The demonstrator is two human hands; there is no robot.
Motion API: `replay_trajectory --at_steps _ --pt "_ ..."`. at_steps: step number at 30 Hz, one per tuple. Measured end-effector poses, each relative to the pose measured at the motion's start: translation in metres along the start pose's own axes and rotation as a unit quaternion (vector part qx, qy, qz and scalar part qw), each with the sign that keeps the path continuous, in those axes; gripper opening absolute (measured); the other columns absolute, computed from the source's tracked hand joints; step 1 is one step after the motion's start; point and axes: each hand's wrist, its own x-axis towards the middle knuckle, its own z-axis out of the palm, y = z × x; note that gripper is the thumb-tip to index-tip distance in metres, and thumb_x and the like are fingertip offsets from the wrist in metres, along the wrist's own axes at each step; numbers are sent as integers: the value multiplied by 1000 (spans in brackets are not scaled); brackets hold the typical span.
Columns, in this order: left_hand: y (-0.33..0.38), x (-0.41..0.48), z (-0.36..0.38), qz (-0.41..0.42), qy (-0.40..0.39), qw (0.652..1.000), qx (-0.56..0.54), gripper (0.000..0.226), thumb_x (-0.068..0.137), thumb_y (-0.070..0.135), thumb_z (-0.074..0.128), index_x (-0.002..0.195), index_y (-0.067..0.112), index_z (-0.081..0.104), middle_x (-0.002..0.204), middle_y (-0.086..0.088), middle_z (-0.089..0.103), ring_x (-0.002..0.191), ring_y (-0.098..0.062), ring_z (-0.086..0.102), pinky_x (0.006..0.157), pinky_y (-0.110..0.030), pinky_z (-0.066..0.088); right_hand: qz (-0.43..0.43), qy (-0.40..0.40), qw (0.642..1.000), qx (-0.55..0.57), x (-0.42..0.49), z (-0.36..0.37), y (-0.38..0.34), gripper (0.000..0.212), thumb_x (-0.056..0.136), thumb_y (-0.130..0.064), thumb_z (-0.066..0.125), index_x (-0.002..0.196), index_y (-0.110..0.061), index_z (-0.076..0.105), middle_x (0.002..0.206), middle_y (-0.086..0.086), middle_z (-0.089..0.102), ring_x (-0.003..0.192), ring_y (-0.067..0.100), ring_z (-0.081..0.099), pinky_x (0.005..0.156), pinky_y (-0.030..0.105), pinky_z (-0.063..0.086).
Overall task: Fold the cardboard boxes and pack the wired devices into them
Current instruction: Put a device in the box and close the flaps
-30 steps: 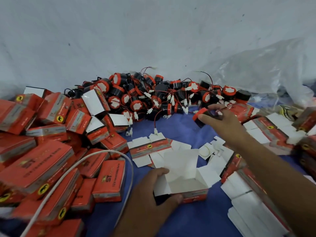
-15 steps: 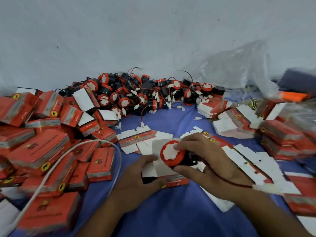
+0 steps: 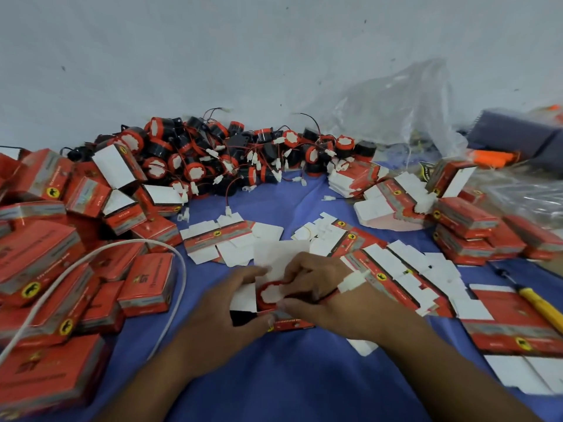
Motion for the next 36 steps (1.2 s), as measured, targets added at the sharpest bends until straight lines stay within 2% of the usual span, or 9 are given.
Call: replay_trajectory --at_steps 7,11,14,18,20,24,27,32,36 --pt "0 1 2 28 -16 999 18 35 85 30 75 119 31 68 122 15 58 114 -6 58 92 -20 48 54 -53 992 102 -2 -25 0 21 90 -49 69 101 -32 74 101 -19 65 93 2 62 77 19 49" --pt "1 1 5 38 7 999 27 31 81 28 73 111 24 71 111 13 59 104 -4 60 82 -12 47 131 18 970 203 -7 -69 5 35 80 -56 73 85 -21 70 71 -8 63 62 6 54 59 24 45" --pt "0 1 6 47 20 998 45 34 78 31 69 110 21 71 112 10 59 104 -3 59 83 -14 48 153 -9 949 277 -14 -87 7 35 75 -41 79 87 -9 71 76 12 69 62 18 65 59 25 53" --pt "-1 1 8 58 32 997 48 34 77 37 71 108 25 72 117 12 58 107 1 57 84 -13 49 140 -7 917 373 -14 -79 -1 13 82 -16 77 93 -10 76 90 13 77 85 24 76 76 24 59" --pt "-1 2 9 58 30 997 43 35 77 44 70 107 26 72 115 12 58 106 -3 59 81 -18 51 143 31 935 324 -9 -65 -1 6 87 -14 77 93 -14 76 87 7 78 85 20 76 78 27 59" --pt "-3 2 9 64 27 997 42 38 78 53 65 109 33 71 115 9 59 105 -10 61 82 -28 55 44 60 997 1 -3 -34 -3 4 92 -18 72 89 -16 74 82 -10 66 75 7 61 70 28 49" --pt "-4 2 10 65 32 996 48 39 79 54 64 111 33 71 115 9 58 105 -10 61 83 -30 56 15 -18 992 -125 1 -20 -7 15 99 -15 58 97 -12 73 100 4 61 88 19 59 74 31 45" --pt "-3 2 13 79 41 994 62 33 79 47 71 111 38 67 115 10 58 103 -3 59 83 -20 52 92 -76 962 -247 9 -12 -26 27 99 -8 54 125 -8 63 128 10 51 104 26 59 73 17 31" --pt "-4 2 13 86 35 994 60 34 79 44 71 112 43 62 119 13 56 105 1 56 84 -13 50 120 -86 962 -229 13 -8 -39 8 98 -8 49 103 -12 54 115 12 55 83 24 49 68 28 38"
